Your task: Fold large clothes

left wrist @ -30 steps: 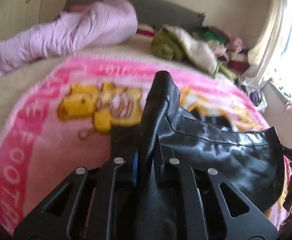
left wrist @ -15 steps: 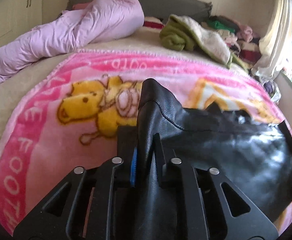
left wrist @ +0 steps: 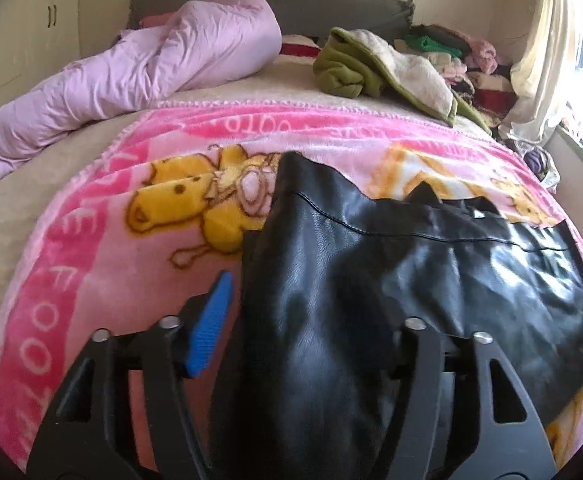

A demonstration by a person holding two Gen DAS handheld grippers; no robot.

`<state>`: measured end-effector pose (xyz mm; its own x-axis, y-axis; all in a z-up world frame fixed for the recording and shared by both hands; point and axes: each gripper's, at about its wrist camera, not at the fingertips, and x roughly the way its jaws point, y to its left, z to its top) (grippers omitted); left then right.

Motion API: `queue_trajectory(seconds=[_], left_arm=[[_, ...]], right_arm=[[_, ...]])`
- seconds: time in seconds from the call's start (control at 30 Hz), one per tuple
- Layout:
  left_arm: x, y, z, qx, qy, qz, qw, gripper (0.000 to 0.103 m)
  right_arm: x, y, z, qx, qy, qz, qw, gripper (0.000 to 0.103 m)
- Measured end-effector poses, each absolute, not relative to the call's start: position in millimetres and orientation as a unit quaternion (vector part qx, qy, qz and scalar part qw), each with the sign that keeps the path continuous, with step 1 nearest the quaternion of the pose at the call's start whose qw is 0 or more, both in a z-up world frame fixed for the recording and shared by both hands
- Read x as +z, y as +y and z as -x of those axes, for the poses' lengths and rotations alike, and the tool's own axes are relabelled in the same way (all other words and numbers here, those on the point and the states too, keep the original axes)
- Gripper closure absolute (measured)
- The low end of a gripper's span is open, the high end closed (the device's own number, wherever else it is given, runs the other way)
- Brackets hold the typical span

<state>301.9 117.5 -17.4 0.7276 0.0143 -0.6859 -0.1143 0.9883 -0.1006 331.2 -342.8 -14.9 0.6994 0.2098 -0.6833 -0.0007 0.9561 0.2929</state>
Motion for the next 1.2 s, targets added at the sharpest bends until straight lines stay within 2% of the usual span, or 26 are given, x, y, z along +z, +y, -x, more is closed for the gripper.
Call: queue_trajectory(seconds=[0.13,0.27,0.5,0.53,0.57,0.6,0.67,0.73,0.8,0.87,1.2], left_arm=[[-9,127,-278,0.031,0.366,0.088,0.926,0.029],[-13,134,-257,0.02,0.379,0.113,0.918,0.009],[-51,138,-246,-0.021,0.432,0.173,0.885,0.009],[-55,135,-247,-0.024,0.437,0.176,0.881,0.009],[-60,134,-248,-0.03,0.442,0.185,0.877,0.009],[-64,133,-249,-0.036,0.444,0.197,0.873,0.016],[-69,131,-249,-0.039,0.449,0.209,0.868,0.029],[-65,121,-247,-0.034,0.453,0.174,0.874,0.042],[-59,120,-242,-0.036,0.45,0.162,0.878,0.061],[-54,121,-235,-0.049,0.447,0.166,0.877,0.064],[-42,95,-178,-0.093,0.462,0.122,0.873,0.064]], right_arm=[[-16,-349,-298,0.083,0.388,-0.154,0.905,0.039],[-21,-346,-267,0.111,0.402,-0.159,0.895,0.033],[-42,-346,-248,0.126,0.43,-0.194,0.873,0.033],[-46,-348,-248,0.13,0.43,-0.205,0.87,0.039],[-51,-350,-248,0.143,0.432,-0.227,0.861,0.05],[-52,-350,-246,0.138,0.432,-0.23,0.861,0.053],[-50,-351,-241,0.132,0.424,-0.223,0.868,0.076],[-46,-354,-234,0.144,0.419,-0.237,0.865,0.081],[-39,-351,-224,0.141,0.411,-0.228,0.871,0.083],[-34,-351,-214,0.135,0.404,-0.22,0.878,0.084],[-27,-382,-159,0.126,0.404,-0.231,0.876,0.084]])
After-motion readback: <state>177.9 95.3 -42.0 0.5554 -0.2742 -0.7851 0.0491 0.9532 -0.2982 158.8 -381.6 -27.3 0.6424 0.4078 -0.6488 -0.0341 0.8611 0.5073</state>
